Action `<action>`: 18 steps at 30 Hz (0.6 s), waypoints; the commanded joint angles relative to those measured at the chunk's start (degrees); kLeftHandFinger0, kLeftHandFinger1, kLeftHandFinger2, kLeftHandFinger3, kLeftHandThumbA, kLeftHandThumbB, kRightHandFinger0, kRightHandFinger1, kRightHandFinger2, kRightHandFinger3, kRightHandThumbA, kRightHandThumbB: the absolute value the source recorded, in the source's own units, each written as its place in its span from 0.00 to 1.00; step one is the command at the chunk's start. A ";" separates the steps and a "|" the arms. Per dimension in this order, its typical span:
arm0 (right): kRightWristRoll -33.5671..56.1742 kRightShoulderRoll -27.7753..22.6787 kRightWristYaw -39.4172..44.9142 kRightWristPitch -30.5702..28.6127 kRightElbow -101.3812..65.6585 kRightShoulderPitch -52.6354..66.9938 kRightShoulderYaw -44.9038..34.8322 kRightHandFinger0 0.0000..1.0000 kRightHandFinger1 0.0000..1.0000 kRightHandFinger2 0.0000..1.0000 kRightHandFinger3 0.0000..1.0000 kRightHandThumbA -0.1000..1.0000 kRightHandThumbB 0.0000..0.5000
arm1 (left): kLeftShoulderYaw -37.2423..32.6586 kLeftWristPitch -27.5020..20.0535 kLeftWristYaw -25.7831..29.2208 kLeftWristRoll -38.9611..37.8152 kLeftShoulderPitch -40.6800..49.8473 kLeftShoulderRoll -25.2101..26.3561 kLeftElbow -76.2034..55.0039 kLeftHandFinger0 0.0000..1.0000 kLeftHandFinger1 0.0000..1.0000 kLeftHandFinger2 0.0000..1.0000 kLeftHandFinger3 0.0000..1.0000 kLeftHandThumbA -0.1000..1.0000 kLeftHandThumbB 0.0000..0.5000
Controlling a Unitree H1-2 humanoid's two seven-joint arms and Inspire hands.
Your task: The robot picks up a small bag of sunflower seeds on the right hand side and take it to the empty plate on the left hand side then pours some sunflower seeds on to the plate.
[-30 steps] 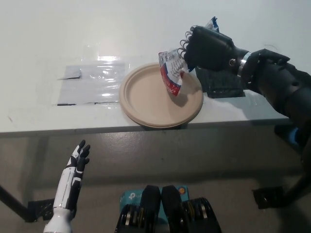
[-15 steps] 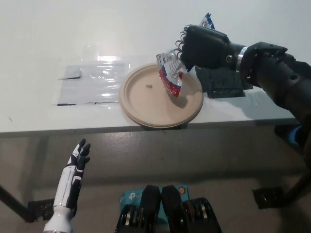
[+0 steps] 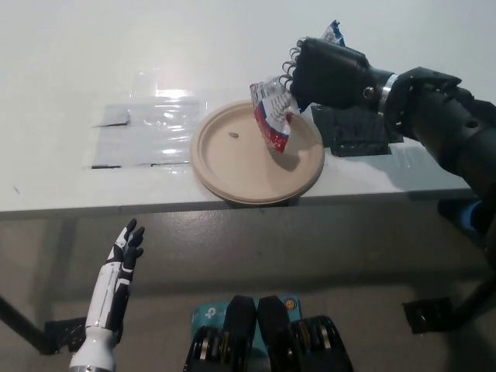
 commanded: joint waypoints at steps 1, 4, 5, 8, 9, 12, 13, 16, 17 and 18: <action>1.68 -1.20 -0.34 2.44 -0.29 -1.15 -1.55 0.00 0.00 0.39 0.17 0.00 0.50 | 0.06 -0.66 -0.53 -0.69 0.41 0.66 -2.10 1.00 1.00 1.00 1.00 1.00 0.04; 1.63 -1.70 -0.43 1.26 -0.27 -2.73 -1.89 0.00 0.00 0.37 0.26 0.00 0.55 | 0.26 -0.73 -0.51 -0.56 -0.19 1.19 -1.98 1.00 1.00 1.00 1.00 1.00 0.00; 0.03 -1.77 -0.64 1.97 -0.10 -3.35 -0.46 0.00 0.00 0.29 0.29 0.00 0.56 | 0.24 -0.68 -0.30 -0.63 -0.06 0.88 -1.95 1.00 1.00 1.00 1.00 1.00 0.01; -0.31 -1.91 0.15 1.09 -0.46 -3.44 0.24 0.00 0.00 0.27 0.20 0.00 0.53 | 0.10 -1.57 -0.04 -0.28 -0.22 0.87 -1.39 1.00 1.00 1.00 1.00 1.00 0.01; -0.18 -1.82 0.43 1.01 -0.37 -3.48 0.20 0.00 0.00 0.27 0.20 0.00 0.53 | 0.13 -1.52 -0.05 -0.23 -0.38 0.96 -1.32 1.00 1.00 1.00 1.00 1.00 0.00; 0.77 -1.62 -1.02 0.85 -0.46 -2.20 -0.66 0.00 0.01 0.29 0.18 0.00 0.48 | 0.37 -0.97 -0.12 -1.09 0.24 0.63 -1.55 1.00 1.00 1.00 1.00 1.00 0.06; 0.76 -1.58 -1.22 1.51 -0.28 -2.01 -0.72 0.00 0.00 0.31 0.14 0.00 0.47 | 0.33 -0.97 -0.14 -1.23 0.09 0.49 -1.32 1.00 1.00 1.00 1.00 1.00 0.06; 0.27 -1.53 -0.36 1.00 -0.65 -0.85 -0.17 0.00 0.00 0.36 0.20 0.00 0.59 | 0.14 -0.32 -0.43 -0.89 1.06 0.78 -2.51 1.00 1.00 1.00 1.00 1.00 0.04; 0.34 -1.54 -0.24 1.53 -0.61 -0.85 -0.30 0.00 0.01 0.37 0.19 0.00 0.58 | 0.15 -0.37 -0.46 -0.86 0.90 0.89 -2.46 1.00 1.00 1.00 1.00 1.00 0.03; 0.56 -1.61 -0.29 1.62 -0.58 -0.97 -0.55 0.00 0.00 0.37 0.15 0.00 0.53 | 0.08 -0.52 -0.53 -0.75 0.85 1.05 -2.42 1.00 1.00 1.00 1.00 1.00 0.03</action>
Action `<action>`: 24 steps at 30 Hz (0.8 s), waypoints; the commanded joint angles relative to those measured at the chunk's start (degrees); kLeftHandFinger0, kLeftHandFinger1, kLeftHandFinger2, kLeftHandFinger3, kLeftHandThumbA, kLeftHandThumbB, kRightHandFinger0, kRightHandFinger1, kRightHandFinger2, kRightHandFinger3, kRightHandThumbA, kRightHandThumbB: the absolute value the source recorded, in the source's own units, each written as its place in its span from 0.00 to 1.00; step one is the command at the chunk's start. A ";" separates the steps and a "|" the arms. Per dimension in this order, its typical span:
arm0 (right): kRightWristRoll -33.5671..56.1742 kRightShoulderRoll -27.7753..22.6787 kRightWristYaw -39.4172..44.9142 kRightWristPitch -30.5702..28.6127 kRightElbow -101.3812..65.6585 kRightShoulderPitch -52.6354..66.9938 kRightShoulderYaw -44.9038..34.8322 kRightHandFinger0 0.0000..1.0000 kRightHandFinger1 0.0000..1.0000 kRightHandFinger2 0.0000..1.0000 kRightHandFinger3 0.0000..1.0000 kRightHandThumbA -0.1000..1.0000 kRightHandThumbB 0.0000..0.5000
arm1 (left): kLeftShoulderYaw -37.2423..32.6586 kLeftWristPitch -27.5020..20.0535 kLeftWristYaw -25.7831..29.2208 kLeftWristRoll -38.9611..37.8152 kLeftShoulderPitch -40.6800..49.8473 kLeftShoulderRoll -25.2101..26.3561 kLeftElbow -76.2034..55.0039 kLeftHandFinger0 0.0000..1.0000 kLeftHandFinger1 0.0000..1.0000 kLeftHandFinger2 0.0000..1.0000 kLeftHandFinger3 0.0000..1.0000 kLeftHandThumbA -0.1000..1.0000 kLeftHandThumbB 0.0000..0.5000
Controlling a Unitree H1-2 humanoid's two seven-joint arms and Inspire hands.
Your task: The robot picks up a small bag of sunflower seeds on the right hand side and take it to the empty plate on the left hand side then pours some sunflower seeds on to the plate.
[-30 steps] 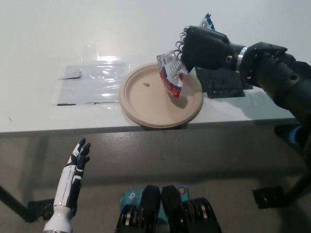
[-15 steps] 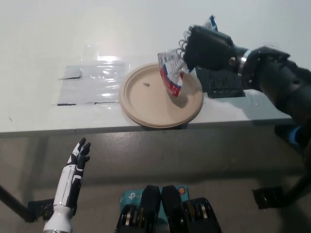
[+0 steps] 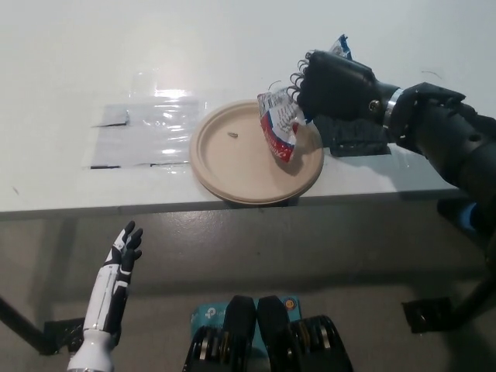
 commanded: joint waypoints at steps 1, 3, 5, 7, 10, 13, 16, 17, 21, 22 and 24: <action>0.99 -1.56 -0.83 0.99 -0.44 -3.55 -0.91 0.00 0.00 0.37 0.12 0.00 0.53 | 0.17 -0.59 -0.34 -0.49 -0.41 0.59 -1.79 1.00 1.00 1.00 1.00 1.00 0.04; 0.70 -2.05 -1.67 0.99 -0.36 -4.61 -0.73 0.00 0.00 0.37 0.17 0.00 0.60 | 0.38 -0.30 -0.05 -0.74 -0.61 0.29 -1.65 1.00 1.00 1.00 1.00 1.00 0.05; 0.66 -2.11 -2.68 2.20 0.27 -5.30 -0.80 0.00 0.00 0.32 0.20 0.00 0.64 | 0.39 -0.28 -0.05 -0.54 -0.86 0.44 -1.76 1.00 1.00 1.00 1.00 1.00 0.03; -0.61 -2.21 -3.53 3.23 0.24 -4.65 0.38 0.00 0.00 0.30 0.26 0.05 0.68 | 0.29 -0.51 0.17 -0.41 -0.30 0.14 -1.71 1.00 1.00 1.00 1.00 1.00 0.01; 0.59 -2.00 -3.08 1.71 -0.61 -3.16 -0.43 0.00 0.00 0.28 0.26 0.00 0.63 | 0.14 -0.74 -0.67 -1.25 0.51 0.47 -1.86 1.00 1.00 1.00 1.00 1.00 0.04; 3.50 -2.69 -2.17 1.70 -0.09 -4.15 -3.94 0.00 0.00 0.30 0.22 0.00 0.66 | 0.11 -0.50 -0.65 -0.78 0.08 0.96 -1.90 1.00 1.00 1.00 1.00 1.00 0.02; 0.20 -2.52 -2.16 1.54 -0.57 -4.07 -1.49 0.00 0.00 0.36 0.20 0.01 0.66 | 0.23 -0.65 -0.40 -0.47 0.71 1.17 -1.95 1.00 1.00 1.00 1.00 1.00 0.05; -0.88 -2.29 -2.93 1.54 -0.93 -3.52 -0.45 0.00 0.00 0.35 0.21 0.00 0.65 | 0.15 -0.55 -0.46 -0.27 0.74 1.34 -2.06 1.00 1.00 1.00 1.00 1.00 0.03; -0.22 -2.30 -3.31 2.19 -0.85 -3.66 -0.27 0.00 0.00 0.22 0.25 0.00 0.72 | 0.11 -0.44 -0.35 -0.60 0.65 1.16 -2.27 1.00 1.00 1.00 1.00 1.00 0.02; 0.47 -2.73 -3.24 1.81 -0.56 -4.38 -0.92 0.00 0.00 0.23 0.24 0.00 0.70 | 0.07 -0.43 -0.20 -0.71 -0.06 0.83 -1.73 1.00 1.00 1.00 1.00 1.00 0.04; 0.13 -2.55 -2.82 1.26 -0.77 -5.25 -0.72 0.00 0.00 0.20 0.22 0.00 0.71 | 0.21 -0.29 -0.32 -1.17 0.21 0.76 -1.78 1.00 1.00 1.00 1.00 1.00 0.06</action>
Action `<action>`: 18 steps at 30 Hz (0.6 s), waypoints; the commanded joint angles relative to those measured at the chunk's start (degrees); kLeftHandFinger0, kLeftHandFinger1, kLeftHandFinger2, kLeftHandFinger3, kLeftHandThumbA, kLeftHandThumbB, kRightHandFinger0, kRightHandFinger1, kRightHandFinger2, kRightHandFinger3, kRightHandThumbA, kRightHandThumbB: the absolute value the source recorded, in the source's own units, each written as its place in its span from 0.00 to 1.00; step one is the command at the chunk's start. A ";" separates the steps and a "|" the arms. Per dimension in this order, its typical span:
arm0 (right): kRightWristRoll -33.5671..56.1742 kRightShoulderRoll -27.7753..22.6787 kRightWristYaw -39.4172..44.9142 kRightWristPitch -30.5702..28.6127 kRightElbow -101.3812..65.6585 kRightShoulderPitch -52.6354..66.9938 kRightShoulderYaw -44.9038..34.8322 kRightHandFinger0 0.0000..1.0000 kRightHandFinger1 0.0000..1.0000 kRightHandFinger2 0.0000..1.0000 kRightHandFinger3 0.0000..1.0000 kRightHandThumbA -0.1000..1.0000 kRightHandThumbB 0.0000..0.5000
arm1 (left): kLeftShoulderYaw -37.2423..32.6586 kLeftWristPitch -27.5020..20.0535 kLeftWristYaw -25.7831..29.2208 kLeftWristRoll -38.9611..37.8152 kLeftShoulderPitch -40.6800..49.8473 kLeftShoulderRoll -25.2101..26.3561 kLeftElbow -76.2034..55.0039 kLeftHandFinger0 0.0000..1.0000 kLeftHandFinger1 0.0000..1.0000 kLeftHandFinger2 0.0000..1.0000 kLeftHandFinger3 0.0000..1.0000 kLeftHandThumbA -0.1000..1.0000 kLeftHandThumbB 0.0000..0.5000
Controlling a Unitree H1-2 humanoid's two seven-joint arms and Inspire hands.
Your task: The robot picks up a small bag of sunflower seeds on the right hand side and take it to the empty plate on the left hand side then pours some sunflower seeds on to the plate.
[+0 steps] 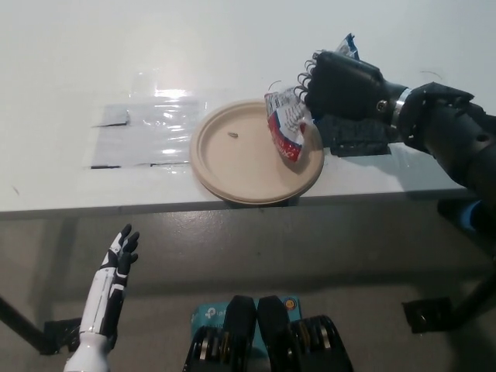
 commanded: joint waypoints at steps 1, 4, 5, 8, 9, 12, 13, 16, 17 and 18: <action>-0.36 -0.81 -1.95 0.69 -1.02 -5.13 0.40 0.00 0.00 0.21 0.22 0.01 0.68 | 0.33 -0.25 -0.33 -0.67 0.55 0.43 -2.17 1.00 1.00 1.00 1.00 1.00 0.06; -0.83 -0.10 -1.55 -1.18 -2.20 -4.65 1.26 0.00 0.00 0.25 0.09 0.00 0.52 | 0.07 0.08 -0.54 0.07 0.71 0.91 -2.86 1.00 1.00 1.00 1.00 1.00 0.00; -1.03 -0.31 -0.71 -0.79 -2.45 -4.93 1.49 0.00 0.00 0.30 0.09 0.00 0.53 | -0.07 0.17 -0.68 -0.01 0.32 0.87 -2.82 1.00 1.00 1.00 1.00 1.00 0.00; -1.36 -0.25 -0.82 -0.85 -1.57 -6.64 2.08 0.00 0.00 0.28 0.19 0.01 0.62 | 0.27 -0.23 -0.42 -0.68 0.33 0.57 -2.57 1.00 1.00 1.00 1.00 1.00 0.05; -2.05 -0.20 -1.22 -1.33 -1.70 -7.43 2.90 0.00 0.00 0.19 0.18 0.04 0.65 | 0.47 0.03 -0.37 -0.80 0.56 0.62 -2.93 1.00 1.00 1.00 1.00 1.00 0.06; -1.90 -0.21 -2.76 -0.38 -2.20 -7.99 3.04 0.00 0.00 0.12 0.24 0.04 0.66 | 0.20 -0.06 -0.38 -0.09 0.33 0.82 -3.10 1.00 1.00 1.00 1.00 1.00 0.04; -0.92 -0.16 -1.29 -1.08 -2.03 -7.88 2.26 0.00 0.00 0.16 0.25 0.00 0.61 | 0.12 -0.06 -0.42 -0.12 0.36 0.75 -3.15 1.00 1.00 1.00 1.00 1.00 0.03; 1.94 0.03 -2.47 1.70 -1.11 -6.36 -0.91 0.00 0.00 0.14 0.24 0.01 0.65 | 0.39 -0.77 -0.27 -0.76 0.38 0.56 -2.97 1.00 1.00 1.00 1.00 1.00 0.01; 4.12 0.07 -2.05 2.10 -0.73 -4.86 -3.40 0.00 0.00 0.14 0.27 0.00 0.67 | 0.35 -1.01 -0.46 -1.21 0.56 0.46 -2.83 1.00 1.00 1.00 1.00 1.00 0.02; 4.81 0.15 -1.73 1.89 -0.60 -4.42 -4.36 0.00 0.00 0.14 0.28 0.00 0.67 | 0.38 -0.93 -0.51 -1.34 0.64 0.48 -2.89 1.00 1.00 1.00 1.00 1.00 0.02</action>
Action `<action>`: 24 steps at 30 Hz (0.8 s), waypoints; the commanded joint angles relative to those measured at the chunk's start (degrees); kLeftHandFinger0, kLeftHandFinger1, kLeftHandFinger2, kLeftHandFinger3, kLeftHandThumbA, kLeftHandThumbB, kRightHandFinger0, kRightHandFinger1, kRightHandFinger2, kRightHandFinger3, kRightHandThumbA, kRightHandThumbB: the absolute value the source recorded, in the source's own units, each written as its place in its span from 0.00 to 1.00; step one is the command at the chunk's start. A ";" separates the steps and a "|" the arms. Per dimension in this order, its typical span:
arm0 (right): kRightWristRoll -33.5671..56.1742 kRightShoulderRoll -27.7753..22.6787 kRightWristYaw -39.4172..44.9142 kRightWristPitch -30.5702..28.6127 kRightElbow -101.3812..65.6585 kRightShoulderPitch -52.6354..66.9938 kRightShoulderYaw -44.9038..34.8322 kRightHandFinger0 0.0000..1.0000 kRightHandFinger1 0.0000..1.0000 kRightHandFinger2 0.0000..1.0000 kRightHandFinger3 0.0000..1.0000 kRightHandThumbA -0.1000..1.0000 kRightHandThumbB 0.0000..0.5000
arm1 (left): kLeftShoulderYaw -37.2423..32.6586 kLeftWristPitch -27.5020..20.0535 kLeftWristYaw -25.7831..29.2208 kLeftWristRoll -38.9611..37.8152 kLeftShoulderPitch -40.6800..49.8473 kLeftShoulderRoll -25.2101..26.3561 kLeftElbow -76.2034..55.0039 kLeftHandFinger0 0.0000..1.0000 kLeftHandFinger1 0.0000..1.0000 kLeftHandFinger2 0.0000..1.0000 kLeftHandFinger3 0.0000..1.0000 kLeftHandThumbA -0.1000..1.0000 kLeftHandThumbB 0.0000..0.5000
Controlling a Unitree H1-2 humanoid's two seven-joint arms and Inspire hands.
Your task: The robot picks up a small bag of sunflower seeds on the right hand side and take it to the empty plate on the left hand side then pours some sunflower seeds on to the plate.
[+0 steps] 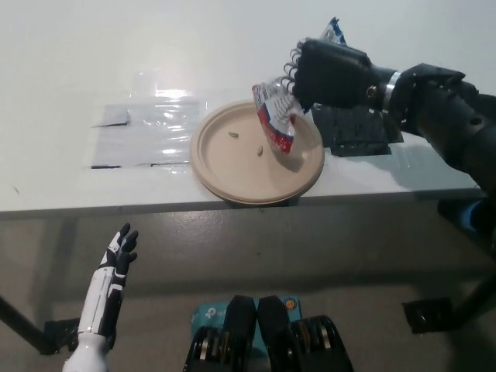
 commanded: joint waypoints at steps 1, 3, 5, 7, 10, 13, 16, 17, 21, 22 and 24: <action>7.67 -0.19 -1.45 1.48 0.69 -0.39 -7.24 0.00 0.00 0.16 0.26 0.00 0.72 | 0.30 -1.18 -0.31 -0.26 0.38 0.76 -1.74 1.00 1.00 1.00 1.00 1.00 0.01; 11.24 -0.09 -0.60 0.00 0.90 1.42 -12.25 0.00 0.00 0.22 0.22 0.00 0.67 | 0.39 -0.91 -0.33 -0.26 0.24 0.94 -1.79 1.00 1.00 1.00 1.00 1.00 0.00; 12.81 -0.08 -0.08 -0.55 0.95 2.53 -15.44 0.00 0.00 0.31 0.18 0.00 0.63 | 0.46 -0.71 -0.39 -0.63 0.35 0.83 -1.82 1.00 1.00 1.00 1.00 1.00 0.00; 16.03 -0.16 0.65 -2.45 0.91 3.76 -19.73 0.00 0.01 0.44 0.22 0.00 0.60 | 0.55 -0.45 -0.21 -0.70 0.23 0.63 -1.69 1.00 1.00 1.00 1.00 1.00 0.00; 18.47 -0.53 0.38 -5.05 0.67 5.19 -24.25 0.00 0.00 0.42 0.15 0.00 0.58 | 0.57 -0.99 0.13 -0.50 0.29 0.38 -1.02 1.00 1.00 1.00 1.00 1.00 0.00; 19.47 -0.36 1.84 -5.33 1.02 5.89 -26.84 0.00 0.00 0.45 0.14 0.00 0.48 | 0.57 -1.05 0.07 -0.51 0.63 0.43 -0.87 1.00 1.00 1.00 1.00 1.00 0.00; 22.26 -0.15 0.80 -7.49 1.29 7.28 -30.79 0.00 0.01 0.52 0.05 0.00 0.46 | 0.54 -0.90 0.27 -0.16 0.88 0.32 -1.02 1.00 1.00 1.00 1.00 1.00 0.00; 23.50 -0.03 0.96 -8.20 1.30 7.92 -32.45 0.00 0.05 0.62 0.05 0.00 0.42 | 0.52 -1.01 0.25 -0.24 1.02 0.25 -1.00 1.00 1.00 1.00 1.00 1.00 0.00; 26.76 0.07 2.36 -9.95 1.19 9.55 -36.62 0.00 0.34 0.95 0.26 0.00 0.30 | 0.51 -1.85 0.30 -0.33 1.11 0.21 -0.53 1.00 1.00 1.00 1.00 1.00 0.00; 27.62 0.13 2.79 -10.12 1.21 10.00 -37.59 0.00 0.39 0.98 0.33 0.00 0.26 | 0.54 -1.87 0.32 -0.33 1.34 0.24 -0.53 1.00 1.00 1.00 1.00 1.00 0.00; 28.07 0.24 2.71 -10.35 1.17 10.45 -38.39 0.00 0.47 0.97 0.58 0.00 0.27 | 0.69 -1.70 0.30 -0.46 1.86 0.33 -0.82 1.00 1.00 1.00 1.00 1.00 0.00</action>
